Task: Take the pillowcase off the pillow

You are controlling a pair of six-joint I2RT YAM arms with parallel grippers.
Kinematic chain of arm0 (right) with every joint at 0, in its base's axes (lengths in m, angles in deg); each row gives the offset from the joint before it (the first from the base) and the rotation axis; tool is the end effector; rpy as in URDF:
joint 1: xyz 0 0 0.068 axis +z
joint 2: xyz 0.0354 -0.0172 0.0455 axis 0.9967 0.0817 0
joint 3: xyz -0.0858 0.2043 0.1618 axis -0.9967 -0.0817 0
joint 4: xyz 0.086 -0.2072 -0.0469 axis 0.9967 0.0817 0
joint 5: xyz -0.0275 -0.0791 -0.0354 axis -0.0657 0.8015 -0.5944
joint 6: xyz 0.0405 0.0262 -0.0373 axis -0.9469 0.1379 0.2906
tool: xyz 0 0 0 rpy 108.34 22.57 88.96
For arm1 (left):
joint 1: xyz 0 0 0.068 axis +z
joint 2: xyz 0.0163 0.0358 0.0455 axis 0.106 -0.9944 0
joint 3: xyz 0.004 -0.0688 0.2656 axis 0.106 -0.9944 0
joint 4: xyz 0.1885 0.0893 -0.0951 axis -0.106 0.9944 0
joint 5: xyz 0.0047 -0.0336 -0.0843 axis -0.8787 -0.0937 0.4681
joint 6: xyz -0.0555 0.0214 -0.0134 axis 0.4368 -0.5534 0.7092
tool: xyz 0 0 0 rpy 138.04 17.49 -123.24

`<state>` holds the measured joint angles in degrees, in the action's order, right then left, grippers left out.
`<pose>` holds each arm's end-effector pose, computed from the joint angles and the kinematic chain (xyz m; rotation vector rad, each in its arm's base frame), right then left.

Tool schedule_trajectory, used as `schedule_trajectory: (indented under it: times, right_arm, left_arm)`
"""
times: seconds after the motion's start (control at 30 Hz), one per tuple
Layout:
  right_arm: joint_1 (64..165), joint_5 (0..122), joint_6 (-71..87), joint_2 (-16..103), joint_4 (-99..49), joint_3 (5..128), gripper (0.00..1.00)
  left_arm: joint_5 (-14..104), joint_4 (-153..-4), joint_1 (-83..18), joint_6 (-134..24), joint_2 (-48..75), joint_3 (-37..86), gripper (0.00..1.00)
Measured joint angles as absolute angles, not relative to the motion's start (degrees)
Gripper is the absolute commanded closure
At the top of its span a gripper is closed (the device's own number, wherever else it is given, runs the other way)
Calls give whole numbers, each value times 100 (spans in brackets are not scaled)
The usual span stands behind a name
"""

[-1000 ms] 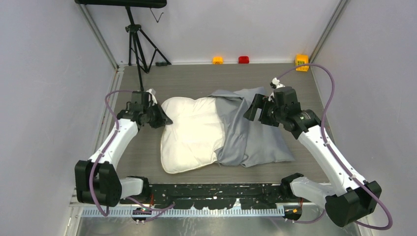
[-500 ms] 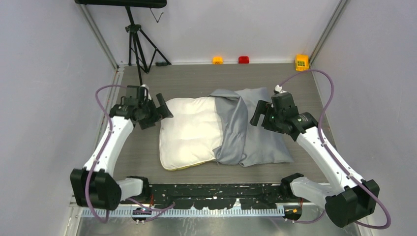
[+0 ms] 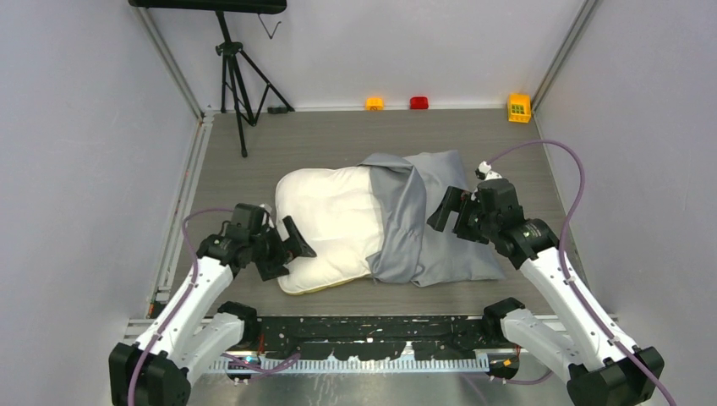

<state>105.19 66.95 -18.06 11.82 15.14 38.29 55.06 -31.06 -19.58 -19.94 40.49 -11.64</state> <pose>0.1384 0.0516 0.2879 0.2491 2.3474 0.4987 0.1186 -0.0434 0.2256 -0.6589 2.6360 -0.7722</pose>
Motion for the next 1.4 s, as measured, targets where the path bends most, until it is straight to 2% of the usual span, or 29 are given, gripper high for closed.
schedule_trajectory:
  times: [0.13, 0.3, 0.43, 0.63, 0.8, 0.9, 1.0, 1.17, 1.4]
  right_arm:
    - [10519, 6266, -1795, 1110, 1604, 3672, 2]
    - [10519, 5840, -1974, 548, 1623, 3224, 2]
    - [10519, 5707, -2186, 235, 1669, 2839, 2]
    - [10519, 5731, -2431, 170, 1759, 2819, 2]
    - [10524, 5635, -2761, 463, 1503, 2892, 2]
    - [10675, 5471, -2927, 799, 1090, 2889, 2]
    - [11184, 5685, -2903, 1344, 795, 2894, 2]
    - [11518, 6173, -2822, 2185, 920, 3298, 2]
    - [11632, 6920, -2591, 2231, 614, 3427, 4]
  left_arm:
    - [5480, -3300, -2463, -1758, 3961, -1234, 0]
    - [5482, -3189, -2553, -1924, 3961, -1164, 0]
    - [5559, -3043, -2553, -2132, 4060, -1144, 6]
    - [5644, -2741, -2577, -2239, 4383, -1089, 2]
    - [5504, -2566, -2585, -2025, 4982, -1096, 0]
    - [5633, -3029, -2596, -1706, 5218, -1432, 0]
    - [5709, -3558, -2636, -1446, 5102, -1902, 0]
    - [5626, -3784, -2649, -1321, 4788, -1909, 0]
    - [5530, -4131, -2666, -1323, 4407, -1846, 0]
